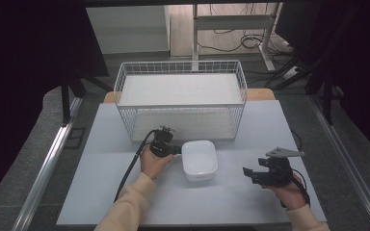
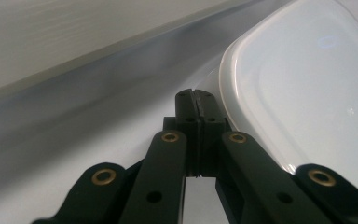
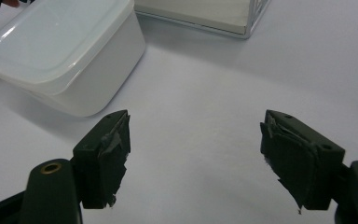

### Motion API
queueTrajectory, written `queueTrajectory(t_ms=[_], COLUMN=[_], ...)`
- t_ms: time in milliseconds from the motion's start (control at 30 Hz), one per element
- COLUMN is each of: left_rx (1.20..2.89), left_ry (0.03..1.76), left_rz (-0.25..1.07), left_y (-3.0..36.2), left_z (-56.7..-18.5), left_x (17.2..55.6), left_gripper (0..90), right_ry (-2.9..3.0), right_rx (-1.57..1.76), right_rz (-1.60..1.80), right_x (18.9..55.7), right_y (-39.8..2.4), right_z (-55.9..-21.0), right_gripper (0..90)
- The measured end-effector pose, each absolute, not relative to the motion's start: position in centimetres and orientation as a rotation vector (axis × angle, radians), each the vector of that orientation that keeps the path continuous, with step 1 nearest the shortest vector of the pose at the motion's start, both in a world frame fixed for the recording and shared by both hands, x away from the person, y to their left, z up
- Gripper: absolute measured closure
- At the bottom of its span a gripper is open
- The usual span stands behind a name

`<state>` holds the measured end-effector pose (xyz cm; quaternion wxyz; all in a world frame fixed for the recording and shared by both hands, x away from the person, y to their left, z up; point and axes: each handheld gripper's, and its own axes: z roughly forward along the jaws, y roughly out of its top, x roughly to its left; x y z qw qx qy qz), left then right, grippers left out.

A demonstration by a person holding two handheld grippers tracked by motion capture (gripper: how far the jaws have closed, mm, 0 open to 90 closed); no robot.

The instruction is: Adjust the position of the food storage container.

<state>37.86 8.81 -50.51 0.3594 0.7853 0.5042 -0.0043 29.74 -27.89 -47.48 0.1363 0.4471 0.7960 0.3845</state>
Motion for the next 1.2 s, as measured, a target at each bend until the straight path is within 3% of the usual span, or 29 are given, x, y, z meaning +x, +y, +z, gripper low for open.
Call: queueTrajectory(t_ms=[433,700,767,800,867,900,933,1200], left_rx=[2.003,1.981,1.957,1.963,1.965,1.967,1.961,1.886], left_ry=[1.284,1.265,1.264,1.255,1.255,1.244,1.243,1.220], left_rz=[-0.021,0.081,0.101,0.120,0.132,0.145,0.150,0.156], left_y=[8.3,10.8,11.4,11.9,12.2,12.4,12.6,14.8], left_z=[-50.7,-48.2,-47.6,-47.3,-47.0,-46.8,-46.6,-44.9], left_x=[38.2,36.2,35.4,34.5,33.9,33.4,32.9,30.7], left_gripper=[89.4,84.8,79.6,71.5,64.3,64.3,55.5,36.5], right_ry=[2.308,2.297,2.296,2.301,2.305,2.305,2.303,2.293], right_rx=[1.284,1.289,1.285,1.273,1.265,1.265,1.261,1.217], right_rz=[1.104,1.117,1.123,1.126,1.132,1.132,1.140,1.173], right_x=[29.7,29.6,29.5,29.5,29.4,29.4,29.4,29.6], right_y=[-27.8,-27.9,-27.8,-27.6,-27.4,-27.4,-27.2,-26.2], right_z=[-47.5,-47.2,-47.0,-46.9,-46.7,-46.7,-46.5,-44.2], right_gripper=[24.1,24.0,24.0,23.9,23.8,23.8,23.7,23.9])
